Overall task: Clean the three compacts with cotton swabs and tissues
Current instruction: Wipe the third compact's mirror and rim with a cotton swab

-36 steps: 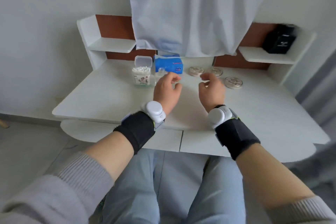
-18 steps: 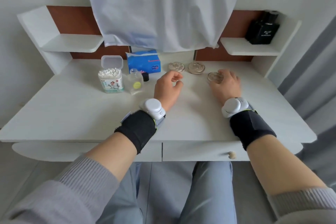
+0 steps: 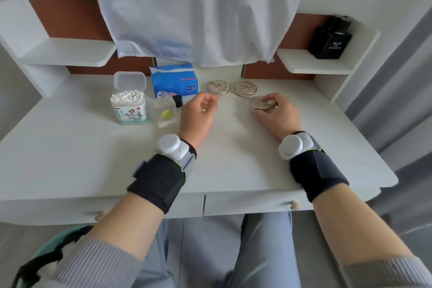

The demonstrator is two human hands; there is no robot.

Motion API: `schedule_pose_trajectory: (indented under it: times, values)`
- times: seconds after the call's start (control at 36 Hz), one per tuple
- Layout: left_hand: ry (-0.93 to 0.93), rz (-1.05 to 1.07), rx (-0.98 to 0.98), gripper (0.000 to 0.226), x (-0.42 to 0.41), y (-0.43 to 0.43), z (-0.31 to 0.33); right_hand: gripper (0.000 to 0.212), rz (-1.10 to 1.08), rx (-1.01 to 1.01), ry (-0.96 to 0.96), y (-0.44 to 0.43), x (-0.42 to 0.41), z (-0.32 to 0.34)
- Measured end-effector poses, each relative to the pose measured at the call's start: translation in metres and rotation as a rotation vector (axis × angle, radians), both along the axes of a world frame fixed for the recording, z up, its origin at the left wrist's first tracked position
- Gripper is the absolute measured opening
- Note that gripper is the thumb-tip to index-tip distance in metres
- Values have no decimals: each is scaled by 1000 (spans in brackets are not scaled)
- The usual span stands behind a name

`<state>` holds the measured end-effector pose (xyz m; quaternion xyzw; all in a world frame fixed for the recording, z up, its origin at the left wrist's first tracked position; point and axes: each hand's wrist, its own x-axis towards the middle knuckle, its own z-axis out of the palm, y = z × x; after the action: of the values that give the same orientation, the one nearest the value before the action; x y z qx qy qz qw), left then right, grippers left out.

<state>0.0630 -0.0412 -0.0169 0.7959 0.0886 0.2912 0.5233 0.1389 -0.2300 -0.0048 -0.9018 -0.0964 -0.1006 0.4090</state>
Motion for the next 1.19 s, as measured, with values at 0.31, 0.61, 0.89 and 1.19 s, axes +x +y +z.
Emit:
schedule_pose_trajectory:
  times: [0.31, 0.61, 0.89, 1.19]
  values:
    - [172, -243, 285, 46, -7, 6, 2, 32, 391, -3, 56, 30, -22, -1]
    - [186, -222, 389, 46, -6, 9, -2, 30, 466, -46, 65, 28, -25, 1]
    - [227, -189, 319, 73, -8, 10, 2, 26, 534, -35, 109, 27, -18, -1]
    - [226, -110, 374, 85, -4, 11, -1, 32, 369, -92, 95, 56, -5, 15]
